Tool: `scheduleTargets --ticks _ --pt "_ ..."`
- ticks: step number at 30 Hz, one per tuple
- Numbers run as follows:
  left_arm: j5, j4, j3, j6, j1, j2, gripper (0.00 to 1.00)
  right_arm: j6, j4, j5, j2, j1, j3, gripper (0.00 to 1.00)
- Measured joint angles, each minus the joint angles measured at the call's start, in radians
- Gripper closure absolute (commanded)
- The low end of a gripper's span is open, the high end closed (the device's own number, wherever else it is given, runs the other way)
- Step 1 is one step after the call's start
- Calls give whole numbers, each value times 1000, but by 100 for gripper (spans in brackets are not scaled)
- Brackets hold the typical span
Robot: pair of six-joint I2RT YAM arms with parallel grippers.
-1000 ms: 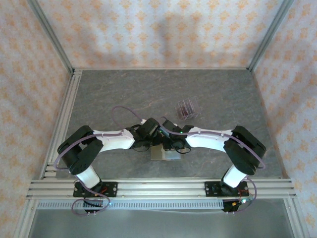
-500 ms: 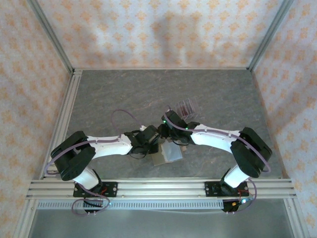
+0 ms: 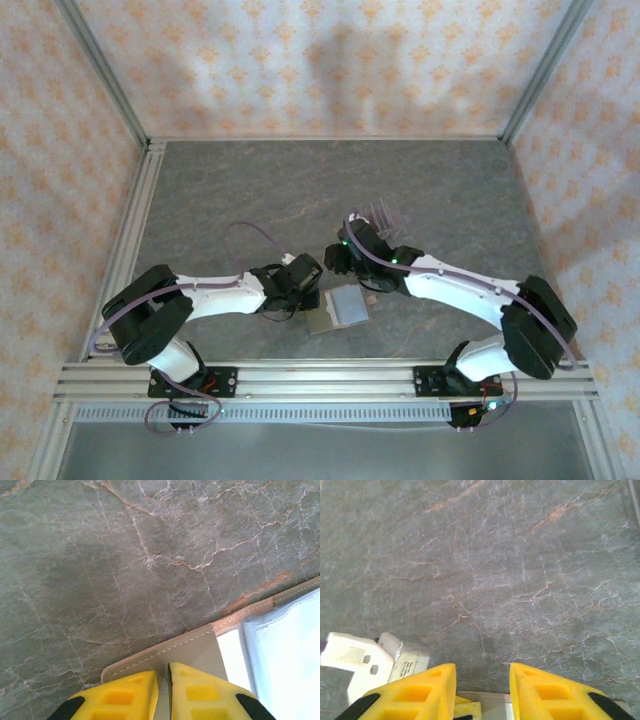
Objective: Put the credit cards into the card holder
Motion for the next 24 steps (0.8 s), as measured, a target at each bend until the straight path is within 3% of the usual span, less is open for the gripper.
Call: scheduleTargets --ticks 9,24 --pt "0 -3 6 0 0 7 83 5 -40 -5 -14 5 -163 61" --pt "0 -11 13 0 0 11 83 3 -54 51 75 64 -165 61"
